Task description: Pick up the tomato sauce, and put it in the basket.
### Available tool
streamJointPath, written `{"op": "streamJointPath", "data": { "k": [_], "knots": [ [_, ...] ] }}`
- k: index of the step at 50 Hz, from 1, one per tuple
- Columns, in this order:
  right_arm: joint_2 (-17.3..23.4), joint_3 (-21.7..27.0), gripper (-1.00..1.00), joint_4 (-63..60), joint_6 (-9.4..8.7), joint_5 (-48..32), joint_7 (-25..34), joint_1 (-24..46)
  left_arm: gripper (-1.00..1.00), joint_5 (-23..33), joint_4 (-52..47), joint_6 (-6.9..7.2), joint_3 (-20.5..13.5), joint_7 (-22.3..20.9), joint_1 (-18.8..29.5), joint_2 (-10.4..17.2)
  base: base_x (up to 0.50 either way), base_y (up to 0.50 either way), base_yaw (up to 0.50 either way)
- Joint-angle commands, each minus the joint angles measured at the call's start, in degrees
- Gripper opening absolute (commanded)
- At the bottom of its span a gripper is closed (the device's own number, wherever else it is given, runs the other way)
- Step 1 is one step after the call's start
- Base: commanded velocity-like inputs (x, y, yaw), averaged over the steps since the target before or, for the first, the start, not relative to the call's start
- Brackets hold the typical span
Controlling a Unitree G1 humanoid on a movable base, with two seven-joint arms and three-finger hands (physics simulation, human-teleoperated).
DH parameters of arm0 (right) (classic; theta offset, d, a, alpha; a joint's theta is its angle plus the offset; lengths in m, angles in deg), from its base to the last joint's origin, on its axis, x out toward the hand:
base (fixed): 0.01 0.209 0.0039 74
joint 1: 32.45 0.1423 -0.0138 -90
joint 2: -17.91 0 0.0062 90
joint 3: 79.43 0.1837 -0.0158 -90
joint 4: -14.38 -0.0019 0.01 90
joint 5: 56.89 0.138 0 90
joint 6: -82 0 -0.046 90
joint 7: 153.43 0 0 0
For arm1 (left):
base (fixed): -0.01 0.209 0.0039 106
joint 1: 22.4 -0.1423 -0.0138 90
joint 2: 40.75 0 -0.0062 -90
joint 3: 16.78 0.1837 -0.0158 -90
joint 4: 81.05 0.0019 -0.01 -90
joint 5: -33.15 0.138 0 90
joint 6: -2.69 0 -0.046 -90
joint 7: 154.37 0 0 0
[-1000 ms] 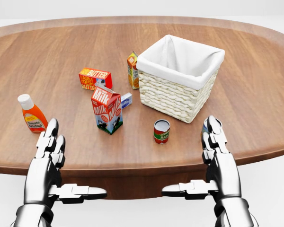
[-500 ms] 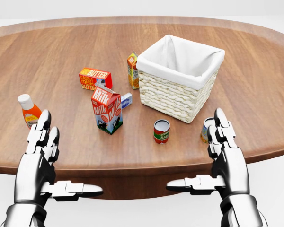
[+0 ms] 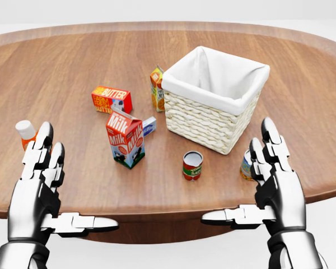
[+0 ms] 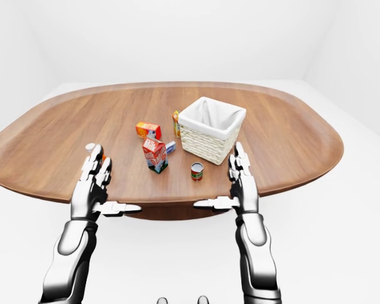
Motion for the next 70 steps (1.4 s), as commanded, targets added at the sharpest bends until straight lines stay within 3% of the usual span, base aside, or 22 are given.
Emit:
{"op": "streamJointPath", "data": {
  "k": [1, 12, 15, 25, 56, 59, 64, 70],
  "knots": [
    [-0.1, 0.4, 1.00, -2.7, 0.00, 2.1, 1.2, -0.6, 1.00, 0.1, -0.5, 0.00, 0.0, -0.1, 0.2, 0.0, 0.50, 0.00, 0.00],
    [-0.1, 0.2, 1.00, -2.5, 0.00, 1.5, 0.7, -0.5, 1.00, 0.2, -0.4, 0.00, 0.1, -0.1, 0.2, -0.1, 0.50, 0.00, 0.00],
    [0.2, -0.5, 1.00, -0.4, 0.00, -1.9, -0.2, -0.2, 1.00, 0.3, -0.2, 0.00, 0.2, 0.0, 0.2, -0.1, 0.46, 0.00, 0.00],
    [-0.3, -1.6, 1.00, -2.7, 0.00, -1.7, 2.4, -1.9, 1.00, 0.2, 0.0, 0.00, 0.1, -0.1, 0.2, -0.1, -0.01, -0.18, 0.00],
    [-0.3, -0.5, 1.00, -1.3, 0.00, -0.8, 1.4, -0.9, 1.00, 0.3, 0.4, 0.00, 0.1, -0.1, 0.2, -0.1, -0.04, -0.49, 0.00],
    [-0.3, -0.2, 1.00, 0.4, 0.00, -3.9, -2.3, 0.4, 1.00, 0.3, 0.3, 0.00, 0.1, -0.1, 0.2, -0.1, 0.00, -0.02, 0.00],
    [-0.2, 0.4, 1.00, -1.3, 0.00, 1.1, 0.3, -0.1, 1.00, 0.4, 0.5, 0.00, 0.2, -0.1, 0.2, -0.1, 0.06, 0.00, 0.00],
    [-0.1, 0.2, 1.00, -1.5, 0.00, 1.0, 0.2, -0.2, 1.00, 0.3, 0.1, 0.00, 0.2, -0.1, 0.2, -0.1, 0.50, 0.00, 0.00]
  ]
}}
